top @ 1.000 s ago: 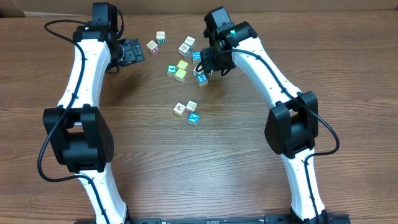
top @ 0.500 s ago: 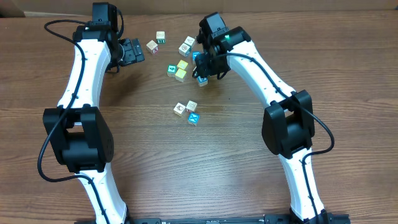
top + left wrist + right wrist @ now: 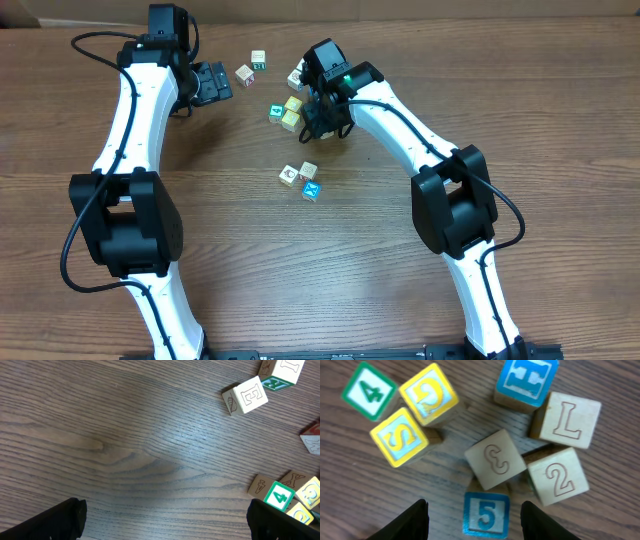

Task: Form a circle

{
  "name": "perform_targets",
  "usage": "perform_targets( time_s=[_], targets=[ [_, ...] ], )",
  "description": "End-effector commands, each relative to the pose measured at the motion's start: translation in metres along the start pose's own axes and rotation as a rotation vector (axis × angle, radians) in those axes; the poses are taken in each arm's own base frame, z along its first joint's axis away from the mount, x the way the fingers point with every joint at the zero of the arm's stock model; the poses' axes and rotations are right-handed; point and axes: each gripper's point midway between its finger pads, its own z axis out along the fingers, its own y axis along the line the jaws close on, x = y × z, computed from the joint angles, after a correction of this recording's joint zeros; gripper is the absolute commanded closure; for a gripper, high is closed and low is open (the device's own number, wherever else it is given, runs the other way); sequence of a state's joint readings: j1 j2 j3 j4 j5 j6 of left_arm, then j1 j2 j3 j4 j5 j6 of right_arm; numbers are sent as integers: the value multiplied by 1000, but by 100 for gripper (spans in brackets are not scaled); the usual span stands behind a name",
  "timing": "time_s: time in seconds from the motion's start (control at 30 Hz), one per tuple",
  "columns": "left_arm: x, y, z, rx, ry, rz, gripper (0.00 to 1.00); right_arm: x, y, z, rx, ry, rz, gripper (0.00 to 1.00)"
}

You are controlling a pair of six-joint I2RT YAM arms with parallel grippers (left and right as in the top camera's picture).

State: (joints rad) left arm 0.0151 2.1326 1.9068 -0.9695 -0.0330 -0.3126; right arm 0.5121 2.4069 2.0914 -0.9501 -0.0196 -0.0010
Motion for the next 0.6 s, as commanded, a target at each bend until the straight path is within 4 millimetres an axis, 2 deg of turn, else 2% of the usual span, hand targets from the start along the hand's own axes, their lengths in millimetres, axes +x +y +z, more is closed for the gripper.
perform_targets(
  time_s=[0.0,0.1,0.2,0.33,0.57],
  targets=[
    [-6,-2,-3,12,-14,-11,0,10,-4,19,14,35,-6,44],
    [-6,-2,-3,12,-14,-11,0,14,-4,25,15,50,-6,46],
    [-6,-2,-3,12,-14,-11,0,14,-4,25,15,50,-6,52],
    [-6,-2,-3,12,-14,-11,0,14,-12,25,60,48,-6,57],
    [-6,-2,-3,12,-14,-11,0,15,-13,24,67,51,-6,51]
  ],
)
